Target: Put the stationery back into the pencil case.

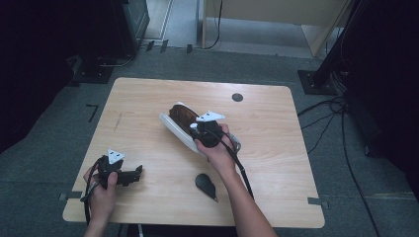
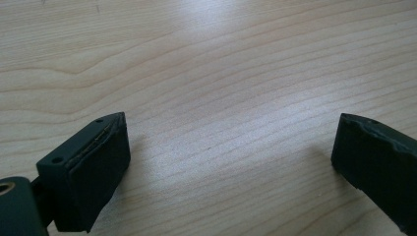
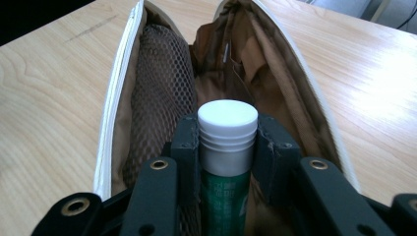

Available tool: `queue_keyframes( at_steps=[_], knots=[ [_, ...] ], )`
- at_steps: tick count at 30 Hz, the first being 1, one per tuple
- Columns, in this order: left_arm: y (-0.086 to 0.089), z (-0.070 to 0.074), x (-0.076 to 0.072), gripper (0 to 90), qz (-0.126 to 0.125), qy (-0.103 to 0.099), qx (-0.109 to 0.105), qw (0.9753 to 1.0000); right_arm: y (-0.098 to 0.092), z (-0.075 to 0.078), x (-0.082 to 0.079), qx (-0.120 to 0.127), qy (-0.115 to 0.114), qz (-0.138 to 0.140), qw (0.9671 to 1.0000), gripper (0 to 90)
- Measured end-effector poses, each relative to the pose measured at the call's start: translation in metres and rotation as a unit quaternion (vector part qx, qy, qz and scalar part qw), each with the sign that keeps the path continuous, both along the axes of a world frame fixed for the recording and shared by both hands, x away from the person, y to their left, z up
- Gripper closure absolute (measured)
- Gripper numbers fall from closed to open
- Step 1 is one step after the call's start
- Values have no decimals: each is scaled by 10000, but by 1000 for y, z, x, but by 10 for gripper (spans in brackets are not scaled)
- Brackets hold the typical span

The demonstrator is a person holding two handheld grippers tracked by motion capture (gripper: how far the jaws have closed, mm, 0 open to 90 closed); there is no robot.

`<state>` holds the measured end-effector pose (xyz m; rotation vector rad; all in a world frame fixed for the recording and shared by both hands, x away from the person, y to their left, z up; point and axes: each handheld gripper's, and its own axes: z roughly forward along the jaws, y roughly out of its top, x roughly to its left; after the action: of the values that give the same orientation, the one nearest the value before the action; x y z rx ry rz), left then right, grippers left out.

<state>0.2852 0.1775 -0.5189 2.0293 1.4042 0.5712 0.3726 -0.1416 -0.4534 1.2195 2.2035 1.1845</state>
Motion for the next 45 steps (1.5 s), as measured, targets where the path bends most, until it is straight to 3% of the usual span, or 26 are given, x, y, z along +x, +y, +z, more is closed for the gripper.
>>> queue_keyframes(
  at_steps=[5,16,31,35,45],
  knots=[
    [0,0,0,15,-1,2,-1,10000,4,-5,5,121,4,0,9999,650],
    [0,0,0,15,0,1,0,10000,13,-5,17,-38,172,-178,9997,652],
    [0,0,0,15,-1,1,-1,10000,25,-15,32,-408,519,-77,9978,651],
    [0,0,0,15,-2,1,2,10000,30,-20,35,-736,733,-66,9946,637],
    [0,0,0,16,-9,0,1,10000,30,-19,33,-779,593,-14,9952,602]
  ],
)
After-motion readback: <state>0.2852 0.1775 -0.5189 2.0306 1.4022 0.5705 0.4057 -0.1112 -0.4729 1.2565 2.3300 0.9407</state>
